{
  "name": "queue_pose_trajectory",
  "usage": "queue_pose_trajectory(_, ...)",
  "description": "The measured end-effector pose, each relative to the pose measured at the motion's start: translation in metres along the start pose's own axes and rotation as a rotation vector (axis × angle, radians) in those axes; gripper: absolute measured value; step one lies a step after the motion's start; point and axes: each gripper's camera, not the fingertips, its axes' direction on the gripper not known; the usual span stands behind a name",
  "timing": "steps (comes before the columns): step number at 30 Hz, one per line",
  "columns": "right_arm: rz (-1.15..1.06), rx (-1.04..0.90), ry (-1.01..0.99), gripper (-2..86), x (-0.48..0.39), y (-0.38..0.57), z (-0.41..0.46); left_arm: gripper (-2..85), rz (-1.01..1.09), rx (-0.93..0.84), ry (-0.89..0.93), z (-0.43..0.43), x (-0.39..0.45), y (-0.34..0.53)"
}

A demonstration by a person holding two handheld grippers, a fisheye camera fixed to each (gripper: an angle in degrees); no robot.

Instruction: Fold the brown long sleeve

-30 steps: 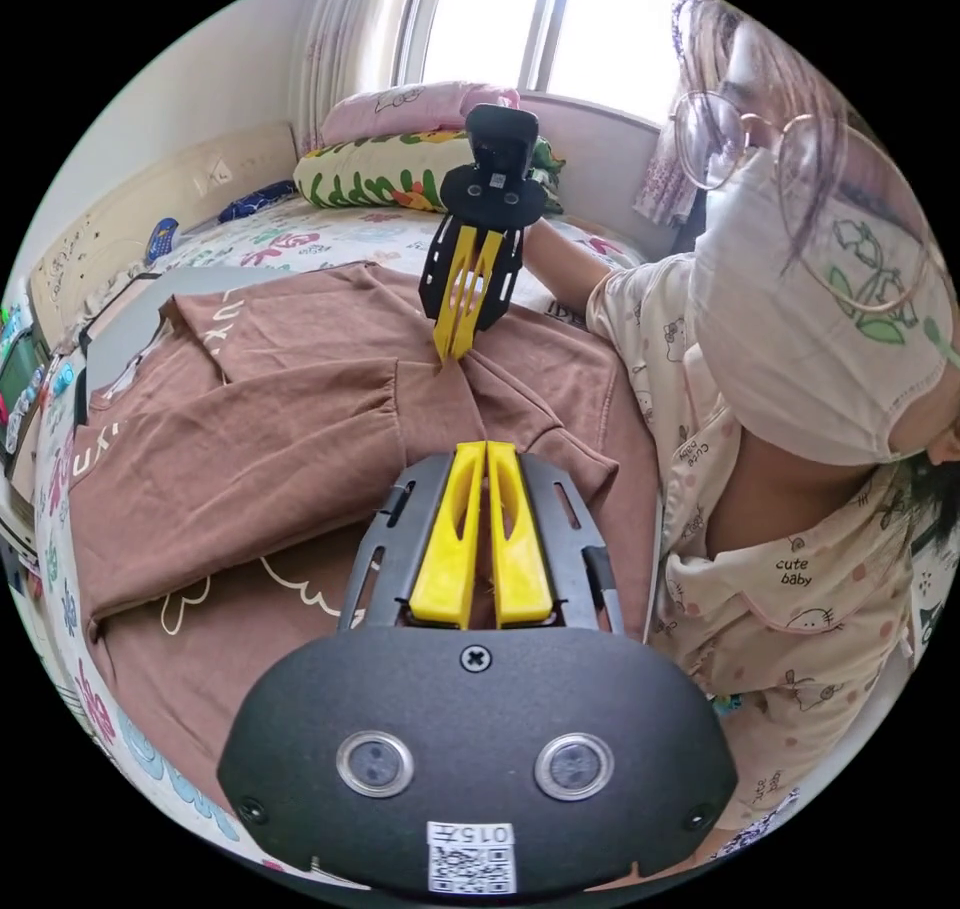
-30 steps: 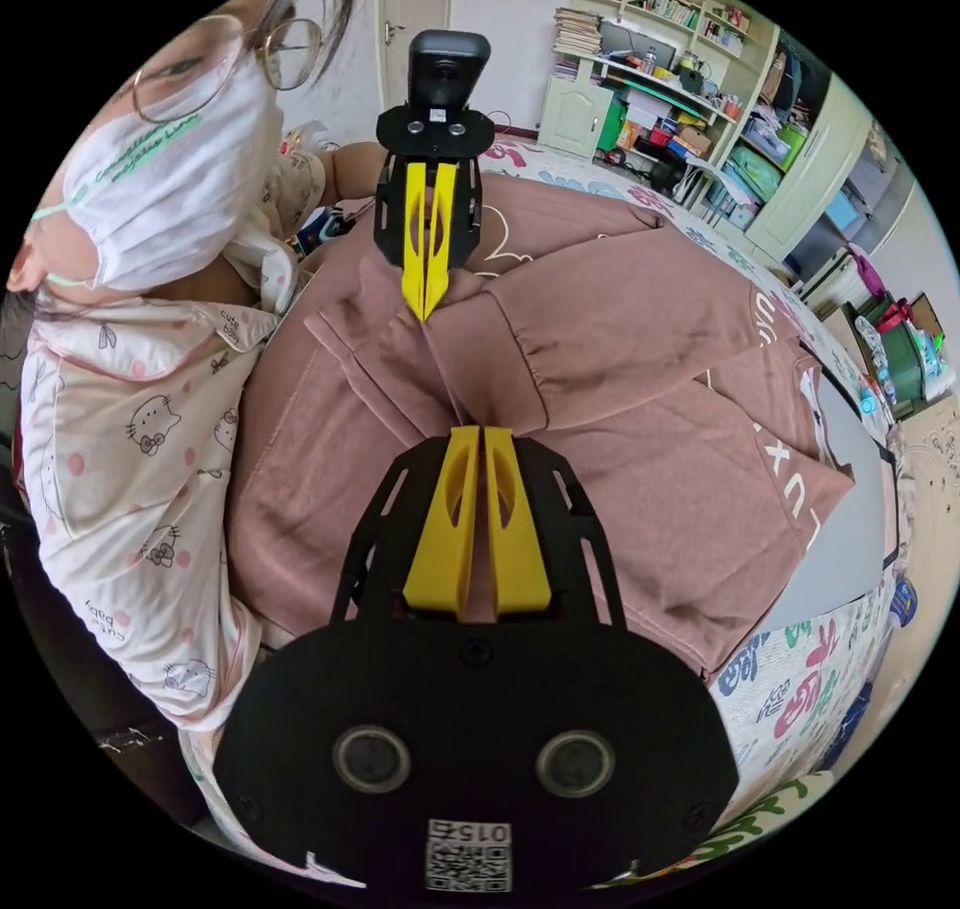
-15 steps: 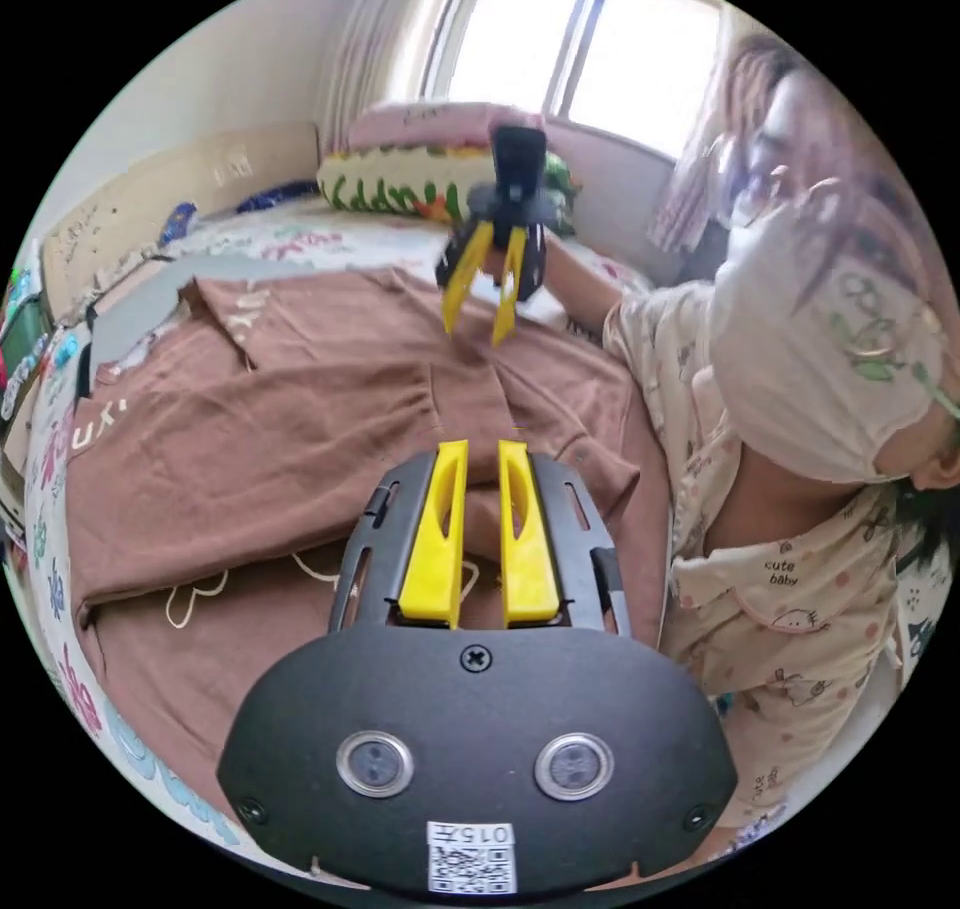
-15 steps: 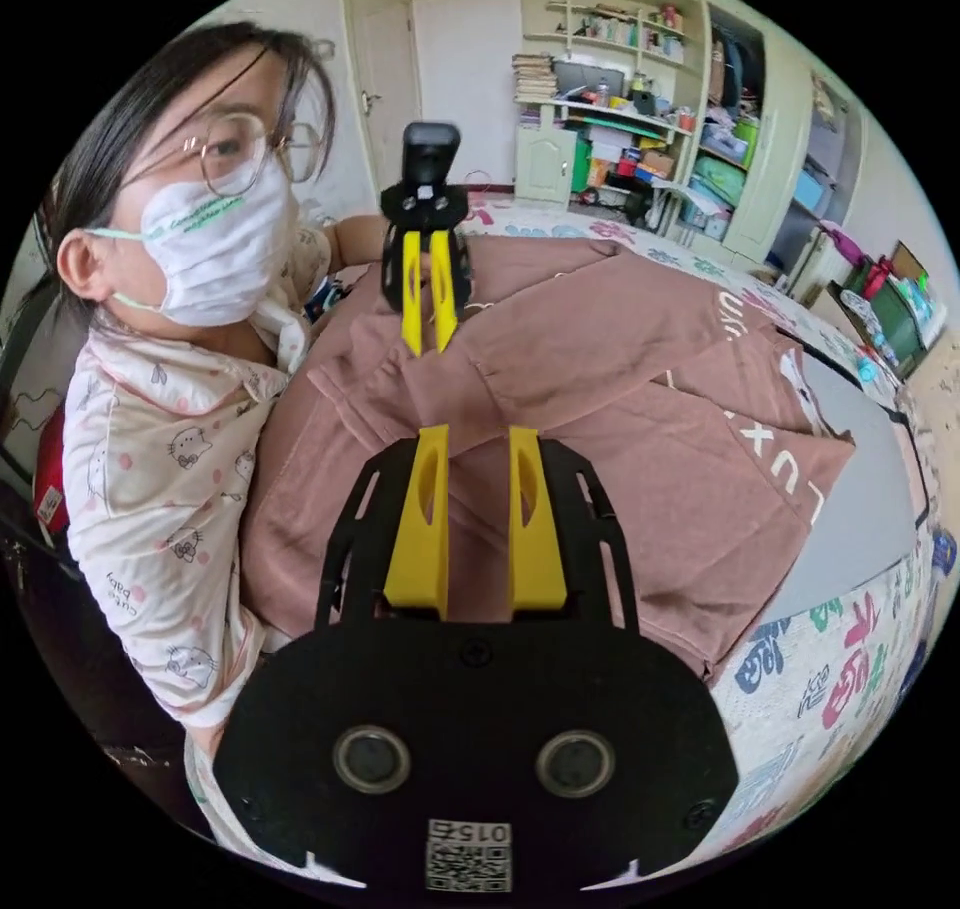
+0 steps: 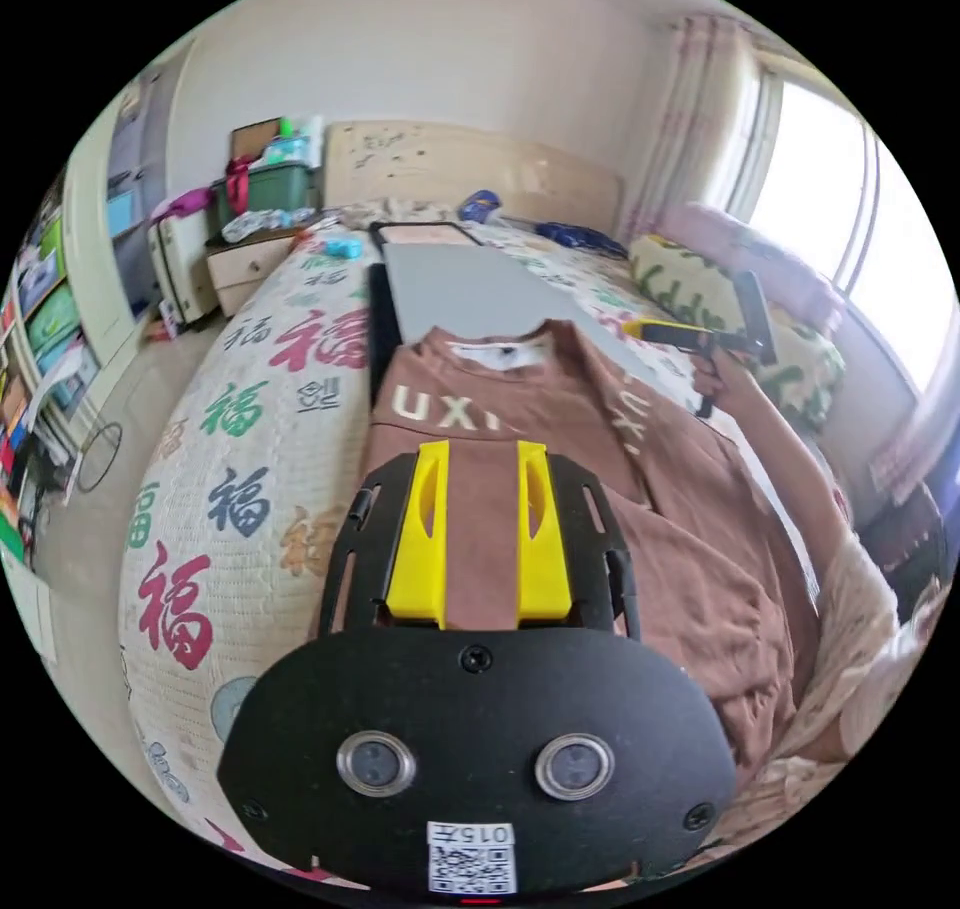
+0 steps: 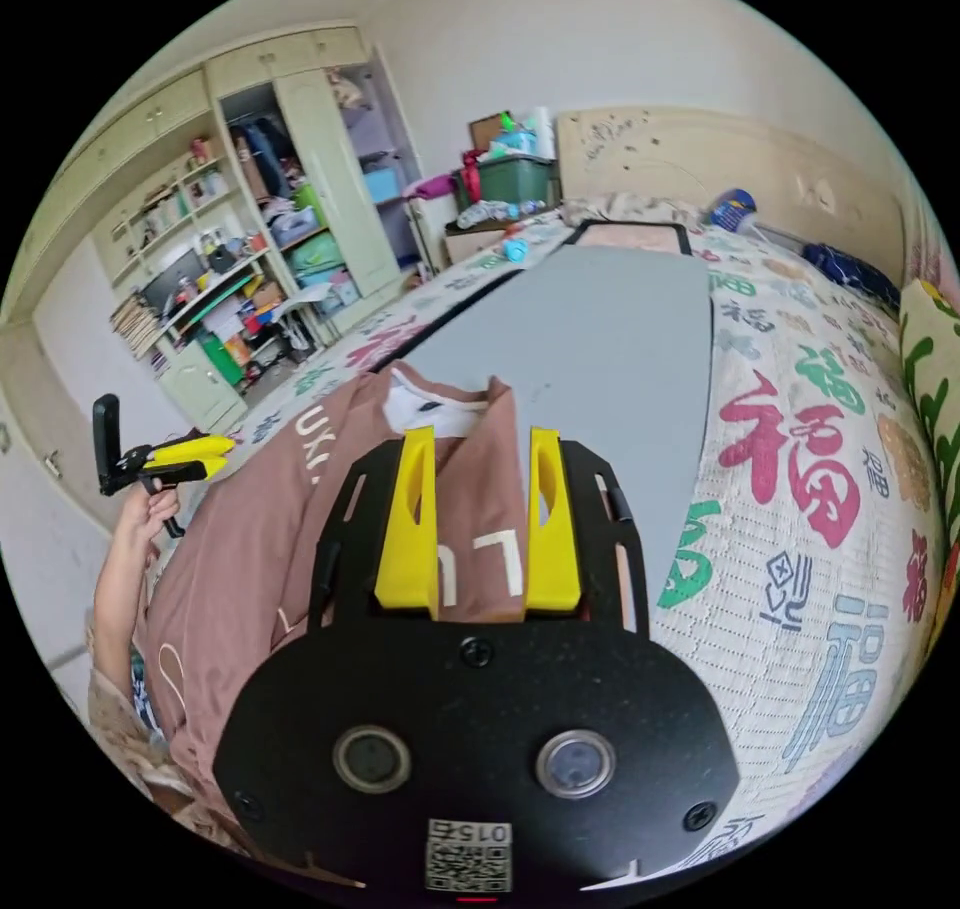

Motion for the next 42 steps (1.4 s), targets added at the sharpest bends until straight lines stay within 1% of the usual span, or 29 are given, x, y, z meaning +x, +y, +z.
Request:
queue_pose_trajectory(1, 0.022, -0.027, 0.024, 13.8, 0.003, -0.008, 0.014, 11.2, -0.064, -0.014, -0.039, 0.008, -0.016, -0.001)
queue_pose_trajectory(3, 0.033, -0.047, 0.046, 14.4, 0.001, -0.015, 0.029, 11.3, -0.121, -0.047, -0.094, 0.018, -0.03, 0.002)
queue_pose_trajectory(4, 0.041, -0.056, 0.061, 14.9, -0.004, -0.019, 0.037, 11.2, -0.132, -0.083, -0.121, 0.024, -0.034, 0.006)
queue_pose_trajectory(8, 0.067, -0.099, 0.06, 14.5, -0.017, -0.025, 0.064, 8.9, -0.103, -0.207, -0.124, 0.04, -0.031, 0.025)
queue_pose_trajectory(9, 0.063, -0.137, 0.043, 13.0, -0.021, -0.025, 0.074, 7.8, -0.104, -0.176, -0.115, 0.034, -0.028, 0.032)
queue_pose_trajectory(10, 0.038, -0.198, 0.027, 8.6, -0.026, -0.027, 0.085, 6.0, -0.097, -0.163, -0.124, 0.027, -0.024, 0.038)
queue_pose_trajectory(12, 0.035, -0.263, -0.022, 4.4, -0.032, -0.023, 0.094, 4.1, -0.065, -0.133, -0.141, 0.014, -0.016, 0.048)
queue_pose_trajectory(14, 0.059, -0.19, -0.017, 2.6, -0.041, -0.012, 0.077, 3.1, -0.047, -0.088, -0.145, -0.002, -0.006, 0.058)
queue_pose_trajectory(16, 0.036, -0.067, -0.072, 1.7, -0.06, 0.009, 0.034, 2.4, -0.014, -0.027, -0.165, -0.027, 0.012, 0.073)
queue_pose_trajectory(17, 0.019, -0.038, -0.082, 1.5, -0.067, 0.015, 0.02, 2.3, 0.002, -0.008, -0.171, -0.035, 0.018, 0.078)
queue_pose_trajectory(19, -0.102, 0.063, -0.093, 1.1, -0.108, 0.048, -0.048, 2.1, 0.066, 0.069, -0.177, -0.076, 0.044, 0.099)
queue_pose_trajectory(20, -0.143, 0.081, -0.097, 1.0, -0.121, 0.059, -0.068, 2.1, 0.081, 0.092, -0.173, -0.088, 0.05, 0.107)
queue_pose_trajectory(22, -0.305, 0.159, -0.125, 0.9, -0.172, 0.121, -0.156, 2.2, 0.143, 0.193, -0.161, -0.143, 0.076, 0.149)
queue_pose_trajectory(23, -0.344, 0.177, -0.14, 0.9, -0.185, 0.142, -0.181, 2.2, 0.15, 0.221, -0.155, -0.158, 0.081, 0.162)
queue_pose_trajectory(25, -0.471, 0.237, -0.224, 0.8, -0.221, 0.234, -0.271, 2.6, 0.211, 0.308, -0.109, -0.214, 0.103, 0.227)
queue_pose_trajectory(26, -0.499, 0.24, -0.249, 0.8, -0.227, 0.26, -0.289, 2.7, 0.229, 0.314, -0.103, -0.225, 0.109, 0.245)
queue_pose_trajectory(28, -0.589, 0.187, -0.33, 0.9, -0.247, 0.364, -0.339, 3.8, 0.277, 0.267, -0.089, -0.254, 0.127, 0.317)
queue_pose_trajectory(29, -0.602, 0.168, -0.343, 0.9, -0.25, 0.389, -0.346, 4.1, 0.286, 0.249, -0.089, -0.258, 0.13, 0.333)
queue_pose_trajectory(31, -0.669, 0.06, -0.347, 0.9, -0.265, 0.481, -0.35, 7.3, 0.302, 0.207, -0.09, -0.275, 0.141, 0.395)
queue_pose_trajectory(34, -0.672, 0.009, -0.317, -0.3, -0.271, 0.556, -0.343, 9.3, 0.319, 0.191, -0.054, -0.294, 0.156, 0.444)
queue_pose_trajectory(36, -0.653, 0.01, -0.356, -0.6, -0.266, 0.582, -0.349, 9.6, 0.362, 0.189, -0.025, -0.304, 0.171, 0.46)
queue_pose_trajectory(38, -0.621, 0.014, -0.401, -0.7, -0.257, 0.6, -0.359, 9.5, 0.356, 0.202, -0.047, -0.314, 0.182, 0.47)
queue_pose_trajectory(42, -0.537, 0.076, -0.525, 0.2, -0.232, 0.636, -0.394, 9.5, 0.218, 0.192, -0.005, -0.329, 0.183, 0.48)
